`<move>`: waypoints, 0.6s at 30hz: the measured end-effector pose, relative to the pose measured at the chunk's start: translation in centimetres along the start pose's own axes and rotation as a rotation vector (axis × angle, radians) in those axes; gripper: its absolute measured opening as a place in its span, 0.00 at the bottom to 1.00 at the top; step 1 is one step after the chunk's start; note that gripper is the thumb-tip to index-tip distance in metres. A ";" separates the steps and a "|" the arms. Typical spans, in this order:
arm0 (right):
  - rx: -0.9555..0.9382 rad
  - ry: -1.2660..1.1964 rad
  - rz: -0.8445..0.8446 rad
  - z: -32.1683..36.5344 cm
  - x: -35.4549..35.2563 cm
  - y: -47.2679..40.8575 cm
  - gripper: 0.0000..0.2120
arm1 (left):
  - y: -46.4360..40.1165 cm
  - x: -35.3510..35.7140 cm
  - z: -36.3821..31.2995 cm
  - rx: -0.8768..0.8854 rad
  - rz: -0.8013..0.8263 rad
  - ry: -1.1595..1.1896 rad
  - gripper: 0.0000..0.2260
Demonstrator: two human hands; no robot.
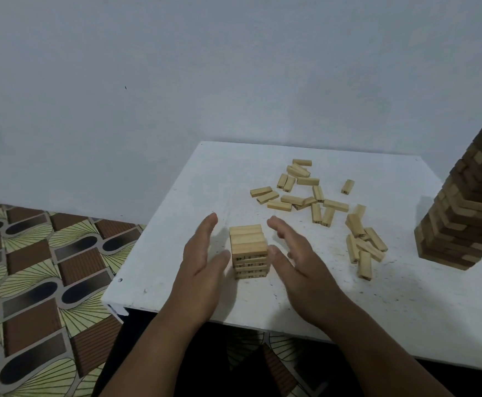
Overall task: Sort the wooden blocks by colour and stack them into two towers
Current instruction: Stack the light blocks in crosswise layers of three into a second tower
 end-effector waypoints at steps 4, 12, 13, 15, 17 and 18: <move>-0.056 0.142 -0.013 0.4 1.2 0.2 0.27 | 0.3 0.6 0.6 -0.028 0.027 -0.119 0.25; -0.056 0.181 -0.015 0.2 2.1 0.2 0.29 | 0.9 1.8 -1.0 -0.002 0.093 -0.190 0.29; -0.056 0.191 -0.024 0.1 2.1 0.1 0.29 | 1.0 2.1 -1.0 -0.005 0.119 -0.218 0.30; -0.055 0.201 -0.041 0.1 2.1 0.2 0.29 | 1.2 2.4 -1.2 -0.017 0.142 -0.238 0.30; -0.052 0.180 -0.051 0.1 2.1 0.2 0.28 | 1.3 2.6 -1.4 -0.029 0.130 -0.232 0.25; -0.048 0.165 -0.051 0.0 2.2 0.1 0.28 | 1.3 2.5 -1.4 -0.028 0.119 -0.232 0.23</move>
Point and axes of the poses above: each hand's wrist, its own y-axis away from the middle knuckle, its own x-axis out of the palm, z = x × y, the point moved 9 cm from there along -y, towards the middle knuckle, and after that the axes turned 12 degrees about x, right-handed, at the moved point
